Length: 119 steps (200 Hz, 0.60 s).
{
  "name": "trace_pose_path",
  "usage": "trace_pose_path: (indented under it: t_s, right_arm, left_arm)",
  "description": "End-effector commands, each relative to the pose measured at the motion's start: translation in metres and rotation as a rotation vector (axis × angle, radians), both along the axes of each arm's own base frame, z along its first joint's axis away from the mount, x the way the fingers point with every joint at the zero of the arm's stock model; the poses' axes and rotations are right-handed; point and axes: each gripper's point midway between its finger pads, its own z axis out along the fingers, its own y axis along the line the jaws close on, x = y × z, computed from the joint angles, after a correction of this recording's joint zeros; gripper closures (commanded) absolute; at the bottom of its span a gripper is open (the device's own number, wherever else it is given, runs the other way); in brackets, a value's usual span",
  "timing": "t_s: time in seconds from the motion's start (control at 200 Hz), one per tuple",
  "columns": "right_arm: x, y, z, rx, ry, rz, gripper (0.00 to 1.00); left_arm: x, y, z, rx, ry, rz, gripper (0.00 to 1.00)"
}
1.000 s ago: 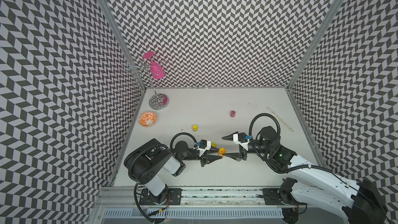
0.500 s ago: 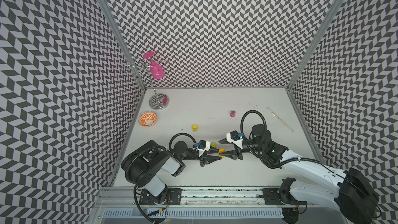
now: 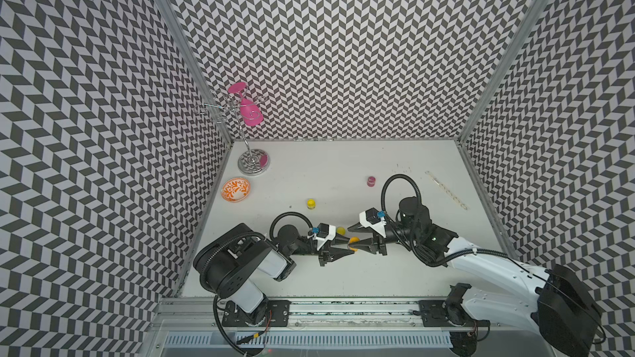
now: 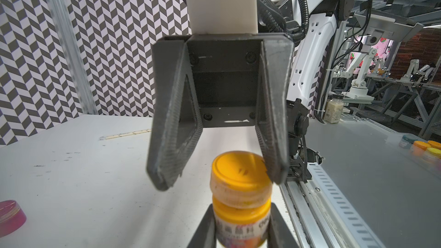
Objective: Close the paint jar lid
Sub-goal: Screw the lid onto the paint jar.
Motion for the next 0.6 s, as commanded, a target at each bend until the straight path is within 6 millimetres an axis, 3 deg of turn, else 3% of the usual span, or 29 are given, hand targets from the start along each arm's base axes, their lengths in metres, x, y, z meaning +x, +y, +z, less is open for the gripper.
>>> trace_pose_path:
  t_s: [0.0,0.591]
  right_arm:
    - [0.0010,0.0031,0.0113,0.025,-0.027,0.020,0.54]
    - [-0.0075,-0.0007,0.0134,0.043,-0.021,0.042,0.56]
  left_arm:
    - [-0.0135,0.0109,0.0597,-0.215,-0.260,-0.005,0.73]
    - [-0.0134,0.0106,0.0593,-0.214,-0.260,-0.007,0.73]
